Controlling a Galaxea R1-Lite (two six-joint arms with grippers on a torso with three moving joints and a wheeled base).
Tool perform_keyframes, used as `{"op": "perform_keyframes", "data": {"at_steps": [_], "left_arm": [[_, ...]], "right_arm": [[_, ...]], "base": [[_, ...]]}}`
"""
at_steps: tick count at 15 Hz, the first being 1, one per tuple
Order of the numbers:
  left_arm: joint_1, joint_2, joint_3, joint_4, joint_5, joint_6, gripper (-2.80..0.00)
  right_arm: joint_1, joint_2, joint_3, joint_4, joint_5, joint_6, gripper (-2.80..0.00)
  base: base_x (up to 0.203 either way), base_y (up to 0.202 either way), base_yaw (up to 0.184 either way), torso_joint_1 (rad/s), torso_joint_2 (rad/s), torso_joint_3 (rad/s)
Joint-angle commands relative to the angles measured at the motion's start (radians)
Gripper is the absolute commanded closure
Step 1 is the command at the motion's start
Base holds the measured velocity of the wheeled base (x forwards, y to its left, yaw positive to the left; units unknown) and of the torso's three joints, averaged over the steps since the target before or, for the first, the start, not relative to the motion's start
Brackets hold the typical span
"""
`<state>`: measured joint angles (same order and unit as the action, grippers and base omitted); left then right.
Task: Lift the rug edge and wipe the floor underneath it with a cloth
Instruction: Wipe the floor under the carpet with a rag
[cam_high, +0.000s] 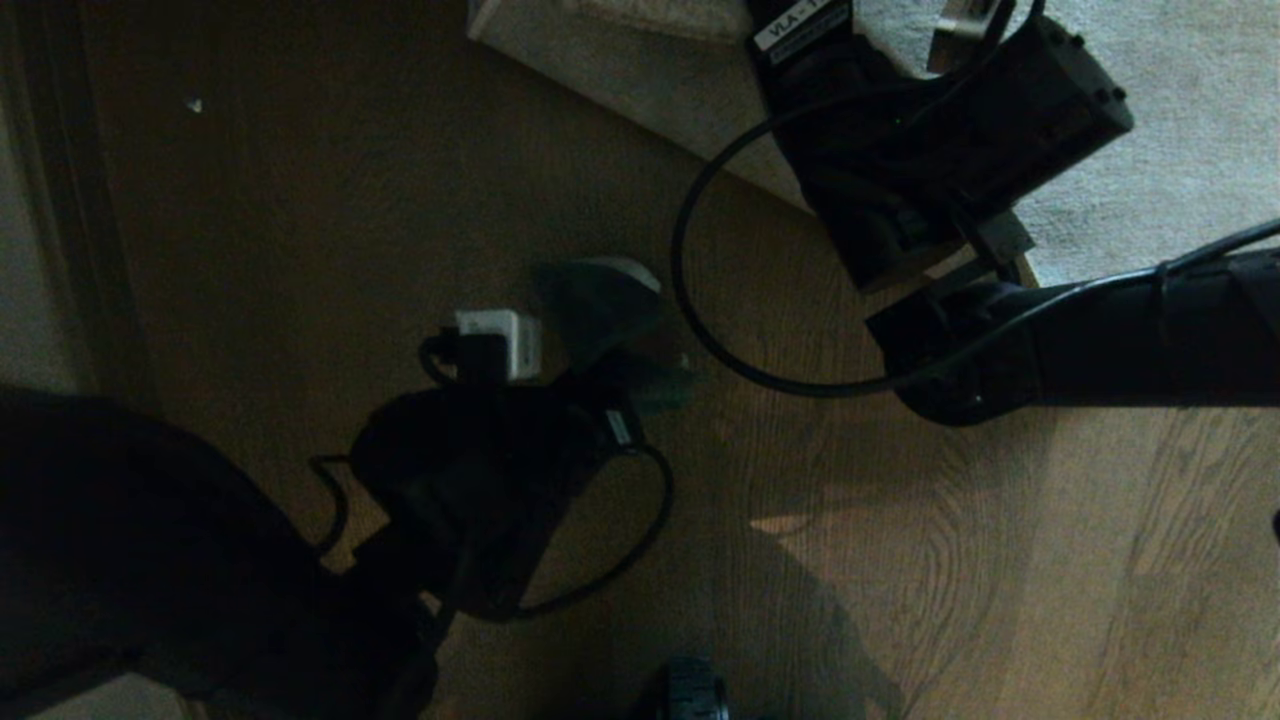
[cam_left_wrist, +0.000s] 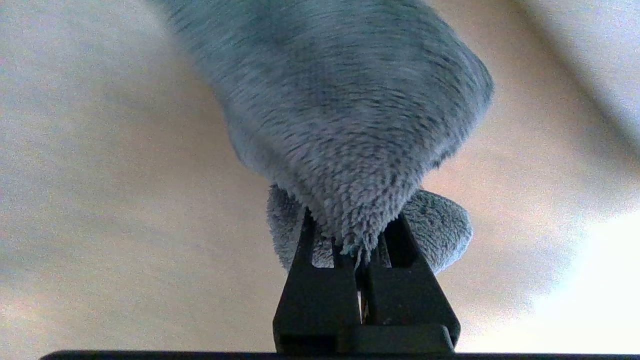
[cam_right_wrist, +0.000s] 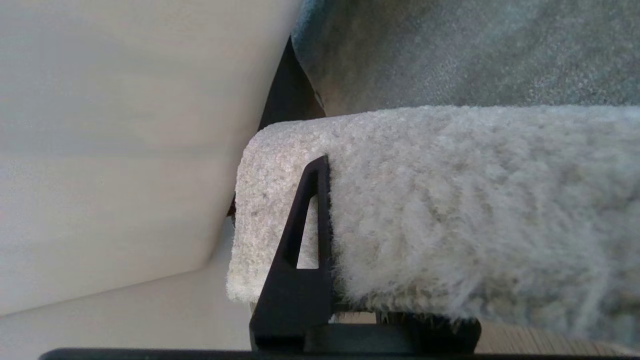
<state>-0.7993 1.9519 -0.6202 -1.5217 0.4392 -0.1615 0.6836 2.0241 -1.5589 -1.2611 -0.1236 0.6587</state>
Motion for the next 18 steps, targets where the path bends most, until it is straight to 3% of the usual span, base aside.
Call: {"op": "perform_keyframes", "data": {"at_steps": [1, 4, 8, 14, 18], "left_arm": [[-0.124, -0.005, 0.012, -0.026, 0.040, -0.005, 0.00], [-0.228, 0.063, -0.004, -0.026, 0.062, -0.009, 0.00], [-0.257, 0.180, -0.108, -0.026, 0.060, -0.009, 0.00], [-0.225, 0.316, -0.258, -0.024, 0.059, -0.009, 0.00], [-0.120, 0.307, -0.267, -0.025, 0.059, -0.009, 0.00]], "right_arm": [[0.002, -0.001, 0.006, -0.009, -0.001, 0.004, 0.00], [0.002, -0.005, 0.007, -0.009, -0.002, 0.002, 0.00], [-0.001, -0.008, 0.007, -0.009, -0.002, 0.004, 0.00], [-0.010, -0.010, 0.020, -0.018, -0.002, 0.005, 0.00], [-0.009, -0.016, 0.042, -0.026, -0.002, 0.005, 0.00]], "base": [[0.000, 0.000, 0.000, 0.000, 0.00, 0.000], [0.000, 0.000, 0.000, 0.000, 0.00, 0.000], [0.000, 0.000, 0.000, 0.000, 0.00, 0.000], [0.000, 0.000, 0.000, 0.000, 0.00, 0.000], [0.000, 0.000, 0.000, 0.000, 0.00, 0.000]]}}
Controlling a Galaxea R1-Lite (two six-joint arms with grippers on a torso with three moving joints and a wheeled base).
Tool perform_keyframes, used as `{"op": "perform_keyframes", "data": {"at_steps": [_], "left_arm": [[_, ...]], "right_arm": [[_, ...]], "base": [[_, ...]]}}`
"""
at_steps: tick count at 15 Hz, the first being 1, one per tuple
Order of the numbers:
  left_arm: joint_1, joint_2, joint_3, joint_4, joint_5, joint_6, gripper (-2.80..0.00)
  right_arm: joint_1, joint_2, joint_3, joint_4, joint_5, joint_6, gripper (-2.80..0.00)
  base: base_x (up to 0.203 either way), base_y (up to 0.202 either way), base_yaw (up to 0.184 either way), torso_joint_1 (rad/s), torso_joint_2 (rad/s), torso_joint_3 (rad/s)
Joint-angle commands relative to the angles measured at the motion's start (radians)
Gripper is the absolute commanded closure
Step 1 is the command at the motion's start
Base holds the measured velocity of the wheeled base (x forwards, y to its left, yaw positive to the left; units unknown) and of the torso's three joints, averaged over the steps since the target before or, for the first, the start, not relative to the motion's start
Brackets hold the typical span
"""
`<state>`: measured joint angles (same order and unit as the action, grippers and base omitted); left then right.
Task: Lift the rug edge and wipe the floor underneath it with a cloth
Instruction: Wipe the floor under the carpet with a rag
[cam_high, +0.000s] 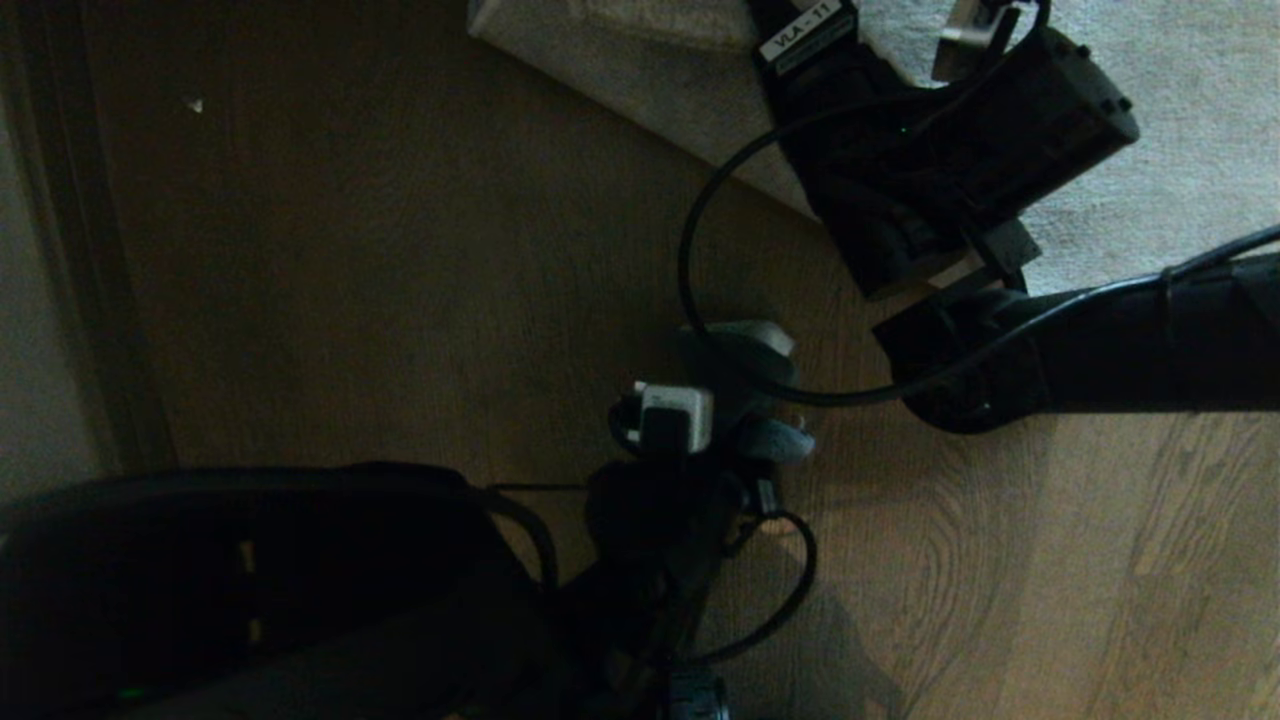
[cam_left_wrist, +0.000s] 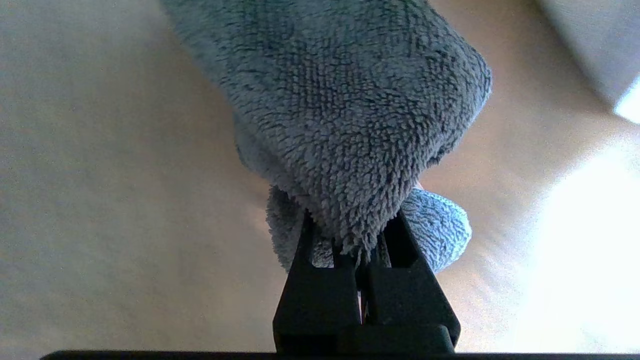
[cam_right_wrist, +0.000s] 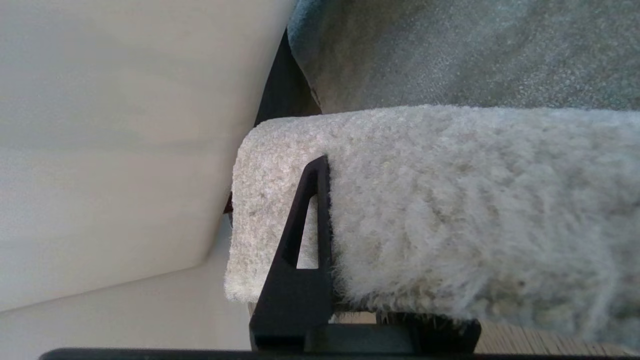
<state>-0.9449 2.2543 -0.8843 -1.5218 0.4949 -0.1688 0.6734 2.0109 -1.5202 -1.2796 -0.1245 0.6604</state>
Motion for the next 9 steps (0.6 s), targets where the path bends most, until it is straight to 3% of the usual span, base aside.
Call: {"op": "perform_keyframes", "data": {"at_steps": [1, 9], "left_arm": [[0.058, -0.009, -0.004, -0.024, 0.002, -0.001, 0.00], [0.316, -0.141, 0.014, -0.007, -0.009, 0.000, 0.00]], "right_arm": [[0.002, -0.003, 0.003, -0.007, -0.001, 0.004, 0.00], [0.011, -0.003, 0.002, -0.009, -0.001, -0.001, 0.00]], "base": [[0.000, 0.000, 0.000, 0.000, 0.00, 0.000], [0.000, 0.000, 0.000, 0.000, 0.00, 0.000]]}}
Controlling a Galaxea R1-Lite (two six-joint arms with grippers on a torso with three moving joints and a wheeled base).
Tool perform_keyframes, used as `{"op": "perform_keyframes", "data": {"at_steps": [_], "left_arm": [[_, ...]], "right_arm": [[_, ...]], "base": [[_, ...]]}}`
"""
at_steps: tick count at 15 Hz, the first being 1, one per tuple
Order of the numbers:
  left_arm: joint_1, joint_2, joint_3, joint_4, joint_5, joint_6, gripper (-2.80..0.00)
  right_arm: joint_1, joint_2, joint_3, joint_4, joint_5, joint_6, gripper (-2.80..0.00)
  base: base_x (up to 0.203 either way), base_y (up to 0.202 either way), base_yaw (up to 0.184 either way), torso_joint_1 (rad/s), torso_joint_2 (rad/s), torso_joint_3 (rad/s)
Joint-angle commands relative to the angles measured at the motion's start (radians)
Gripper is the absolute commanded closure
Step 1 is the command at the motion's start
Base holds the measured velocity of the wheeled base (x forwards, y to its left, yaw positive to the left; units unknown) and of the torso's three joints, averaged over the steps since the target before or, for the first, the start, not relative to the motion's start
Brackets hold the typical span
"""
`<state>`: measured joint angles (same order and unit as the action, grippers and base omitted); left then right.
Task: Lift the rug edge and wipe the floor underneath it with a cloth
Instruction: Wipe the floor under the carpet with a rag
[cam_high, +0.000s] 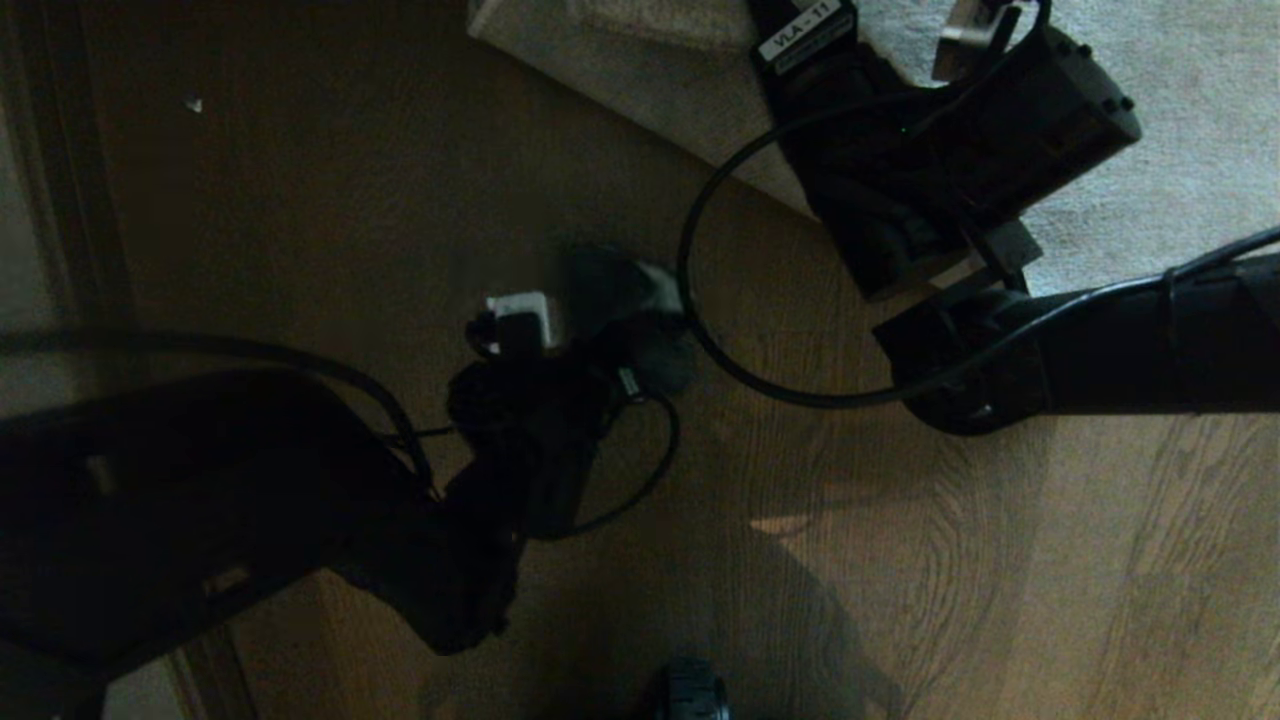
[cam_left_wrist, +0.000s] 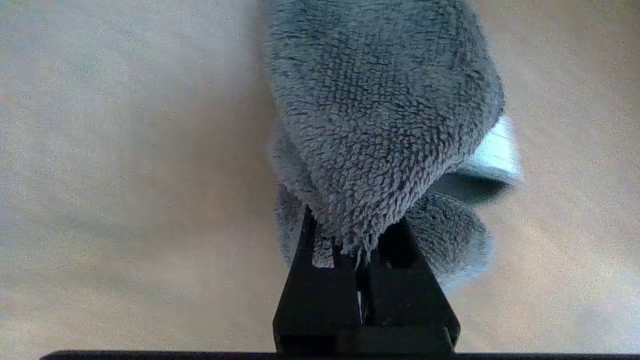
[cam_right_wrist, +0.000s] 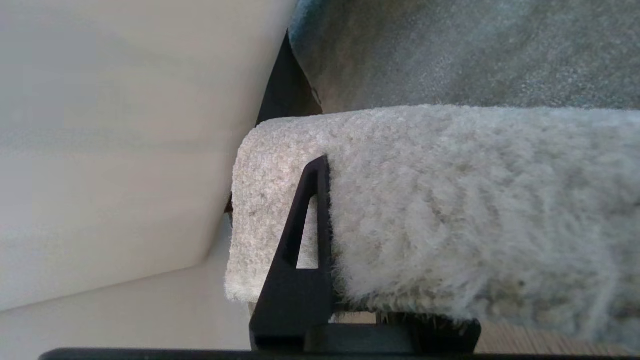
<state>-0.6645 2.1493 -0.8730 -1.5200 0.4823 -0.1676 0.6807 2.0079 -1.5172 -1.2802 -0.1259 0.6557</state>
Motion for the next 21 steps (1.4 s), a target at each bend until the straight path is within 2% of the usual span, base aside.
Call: {"op": "perform_keyframes", "data": {"at_steps": [1, 2, 5, 9, 10, 12, 14, 16, 17, 21], "left_arm": [[0.070, -0.056, 0.005, 0.001, 0.003, -0.001, 0.00], [0.096, -0.073, 0.016, 0.007, 0.002, -0.001, 0.00], [0.113, -0.122, 0.090, 0.001, -0.019, -0.002, 0.00], [0.106, -0.241, 0.206, 0.000, -0.022, -0.001, 0.00], [0.085, -0.275, 0.251, 0.001, -0.023, -0.002, 0.00], [-0.024, -0.330, 0.322, 0.001, -0.021, -0.002, 0.00], [-0.174, -0.357, 0.370, 0.000, -0.009, -0.003, 0.00], [-0.316, -0.353, 0.383, 0.000, 0.018, -0.005, 0.00], [-0.363, -0.329, 0.381, 0.000, 0.026, -0.005, 0.00], [-0.424, -0.184, 0.277, -0.008, 0.032, -0.007, 0.00]], "right_arm": [[0.007, 0.000, 0.000, -0.008, 0.000, 0.004, 0.00], [0.010, -0.001, 0.000, -0.008, 0.000, 0.002, 0.00], [0.022, 0.000, -0.003, -0.008, 0.000, 0.001, 0.00], [0.025, -0.008, 0.000, -0.008, 0.000, 0.001, 0.00], [0.025, -0.009, 0.000, -0.008, 0.000, 0.001, 0.00], [0.025, -0.012, 0.000, -0.008, 0.000, -0.001, 0.00], [0.025, -0.012, 0.000, -0.008, -0.003, -0.001, 0.00], [0.025, -0.012, 0.000, -0.008, -0.005, -0.001, 0.00], [0.025, -0.012, 0.000, -0.008, -0.009, -0.001, 0.00], [0.023, -0.011, -0.001, -0.008, -0.017, 0.002, 0.00]], "base": [[0.000, 0.000, 0.000, 0.000, 0.00, 0.000], [0.000, 0.000, 0.000, 0.000, 0.00, 0.000], [0.000, 0.000, 0.000, 0.000, 0.00, 0.000], [0.000, 0.000, 0.000, 0.000, 0.00, 0.000], [0.000, 0.000, 0.000, 0.000, 0.00, 0.000], [0.000, 0.000, 0.000, 0.000, 0.00, 0.000], [0.000, 0.000, 0.000, 0.000, 0.00, 0.000], [0.000, 0.000, 0.000, 0.000, 0.00, 0.000], [0.000, 0.000, 0.000, 0.000, 0.00, 0.000], [0.000, 0.000, 0.000, 0.000, 0.00, 0.000]]}}
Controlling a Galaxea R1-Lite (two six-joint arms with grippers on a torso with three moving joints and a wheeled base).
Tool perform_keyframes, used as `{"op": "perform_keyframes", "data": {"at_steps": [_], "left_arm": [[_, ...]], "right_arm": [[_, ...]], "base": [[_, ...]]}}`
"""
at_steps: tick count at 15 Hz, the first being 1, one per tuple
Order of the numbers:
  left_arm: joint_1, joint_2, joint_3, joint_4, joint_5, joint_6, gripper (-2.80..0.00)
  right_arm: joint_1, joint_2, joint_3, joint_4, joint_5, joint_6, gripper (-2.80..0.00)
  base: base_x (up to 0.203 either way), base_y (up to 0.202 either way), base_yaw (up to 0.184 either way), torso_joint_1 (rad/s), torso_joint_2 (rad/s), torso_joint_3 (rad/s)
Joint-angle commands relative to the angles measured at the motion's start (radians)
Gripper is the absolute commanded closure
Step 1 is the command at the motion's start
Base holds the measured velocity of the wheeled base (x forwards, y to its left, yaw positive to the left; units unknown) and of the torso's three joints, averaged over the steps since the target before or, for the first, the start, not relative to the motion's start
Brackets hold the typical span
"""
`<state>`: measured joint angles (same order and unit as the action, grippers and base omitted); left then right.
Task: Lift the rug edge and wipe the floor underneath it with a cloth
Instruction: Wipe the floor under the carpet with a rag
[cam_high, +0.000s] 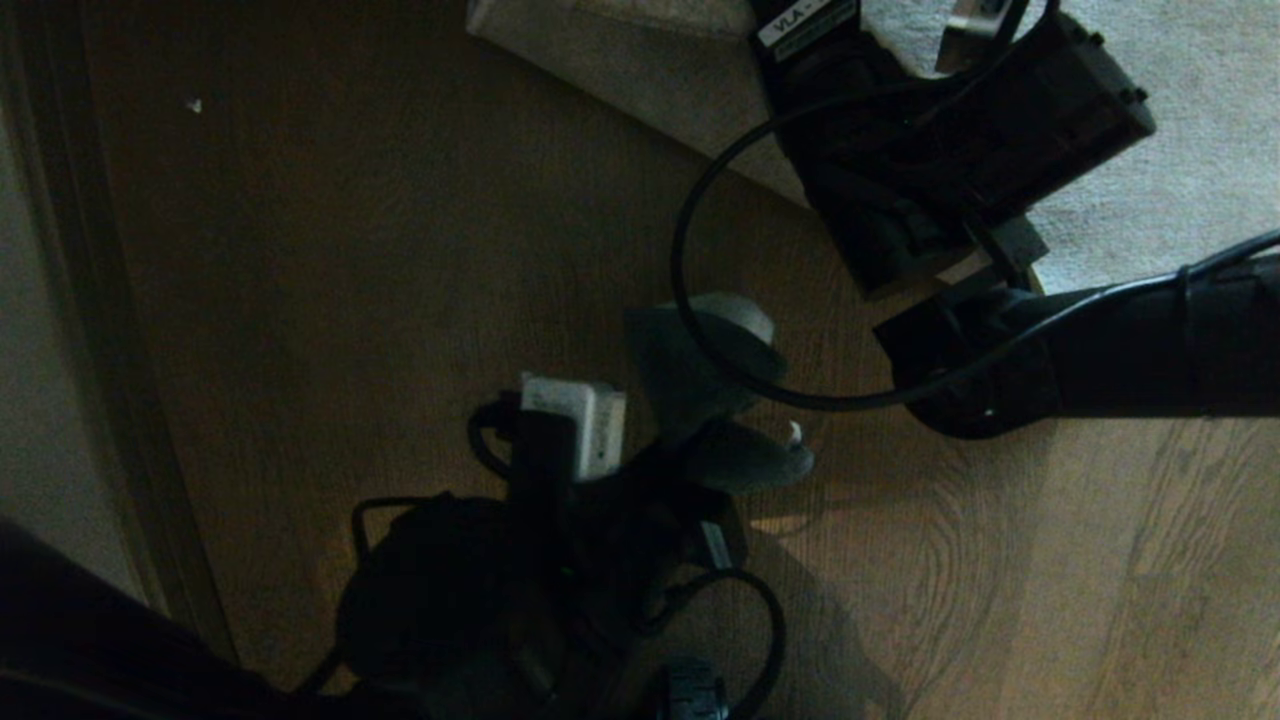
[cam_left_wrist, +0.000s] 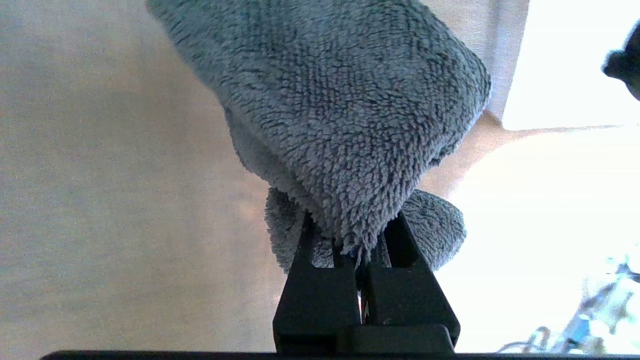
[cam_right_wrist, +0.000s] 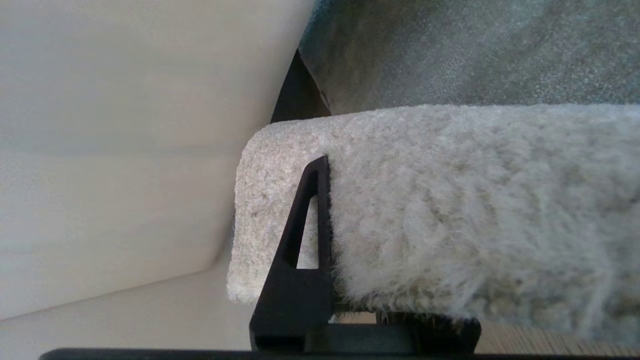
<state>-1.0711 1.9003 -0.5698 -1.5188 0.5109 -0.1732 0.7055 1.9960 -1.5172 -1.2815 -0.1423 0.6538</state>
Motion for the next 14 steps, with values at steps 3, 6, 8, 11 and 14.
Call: {"op": "perform_keyframes", "data": {"at_steps": [3, 6, 8, 11, 14], "left_arm": [[-0.036, 0.183, -0.116, -0.035, 0.004, -0.002, 0.00], [-0.034, 0.253, -0.173, -0.038, 0.006, -0.002, 0.00], [-0.023, 0.279, -0.207, -0.038, 0.010, -0.002, 0.00], [0.017, 0.312, -0.262, -0.038, 0.014, -0.001, 0.00], [0.092, 0.319, -0.285, -0.037, 0.010, 0.002, 0.00]], "right_arm": [[-0.003, 0.001, -0.001, -0.007, -0.002, 0.004, 0.00], [-0.005, 0.003, -0.001, -0.007, -0.002, 0.004, 0.00], [-0.008, 0.003, -0.001, -0.007, -0.003, 0.004, 0.00], [-0.008, 0.003, 0.000, -0.007, -0.016, 0.004, 0.00], [-0.007, 0.003, 0.000, -0.007, -0.016, 0.004, 0.00]], "base": [[0.000, 0.000, 0.000, 0.000, 0.00, 0.000], [0.000, 0.000, 0.000, 0.000, 0.00, 0.000], [0.000, 0.000, 0.000, 0.000, 0.00, 0.000], [0.000, 0.000, 0.000, 0.000, 0.00, 0.000], [0.000, 0.000, 0.000, 0.000, 0.00, 0.000]]}}
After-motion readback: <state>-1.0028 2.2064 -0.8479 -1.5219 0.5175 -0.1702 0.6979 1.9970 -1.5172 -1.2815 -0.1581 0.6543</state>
